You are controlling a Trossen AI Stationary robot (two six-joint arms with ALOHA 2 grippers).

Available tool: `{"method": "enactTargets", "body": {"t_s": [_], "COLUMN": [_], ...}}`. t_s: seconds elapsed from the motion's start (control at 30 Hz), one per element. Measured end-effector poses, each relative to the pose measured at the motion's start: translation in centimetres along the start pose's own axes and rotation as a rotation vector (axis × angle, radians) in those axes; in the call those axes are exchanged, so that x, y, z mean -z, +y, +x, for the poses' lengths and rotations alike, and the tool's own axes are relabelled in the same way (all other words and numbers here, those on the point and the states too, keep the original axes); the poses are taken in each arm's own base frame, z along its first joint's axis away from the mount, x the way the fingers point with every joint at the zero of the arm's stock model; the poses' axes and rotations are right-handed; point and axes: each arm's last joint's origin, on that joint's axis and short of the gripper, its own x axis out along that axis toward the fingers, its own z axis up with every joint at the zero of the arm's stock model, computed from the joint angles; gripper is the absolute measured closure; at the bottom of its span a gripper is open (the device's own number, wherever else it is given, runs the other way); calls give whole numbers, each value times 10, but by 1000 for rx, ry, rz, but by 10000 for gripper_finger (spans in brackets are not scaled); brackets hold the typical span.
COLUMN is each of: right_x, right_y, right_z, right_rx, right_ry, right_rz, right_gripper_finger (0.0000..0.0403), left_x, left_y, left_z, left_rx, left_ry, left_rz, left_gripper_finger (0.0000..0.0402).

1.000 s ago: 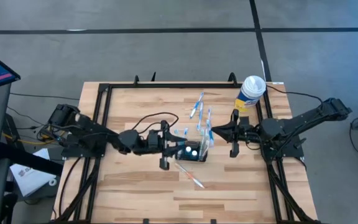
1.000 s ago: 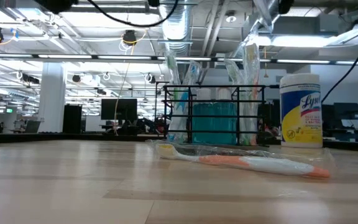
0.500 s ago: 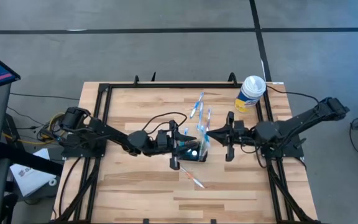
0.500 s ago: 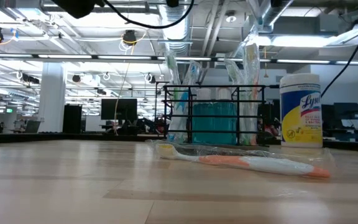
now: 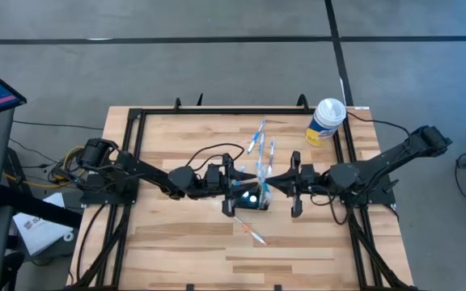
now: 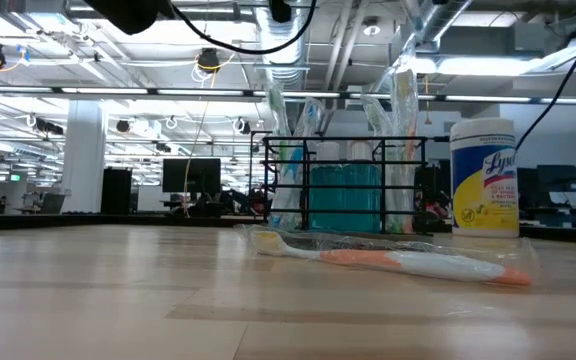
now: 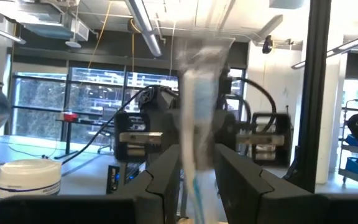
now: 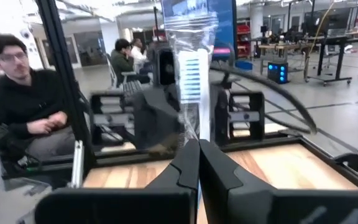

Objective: Pick & Place toothbrushing station
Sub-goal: Put the blue toothbrush into the wire organizer

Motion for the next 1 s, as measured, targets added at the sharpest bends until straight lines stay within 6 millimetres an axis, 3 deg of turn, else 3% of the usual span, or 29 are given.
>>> {"method": "enactTargets", "body": {"t_s": [0.3, 1.0], "right_x": [6, 8], "right_y": [1, 1], "right_z": [10, 10], "right_rx": [14, 14], "right_ry": [-4, 1], "right_rz": [-15, -16], "right_gripper_finger": [403, 403], "left_x": [0, 1], "left_y": [-2, 0], "left_z": [0, 0], "left_rx": [70, 65], "left_ry": [4, 14], "left_rz": [-6, -19], "left_gripper_finger": [309, 309]}}
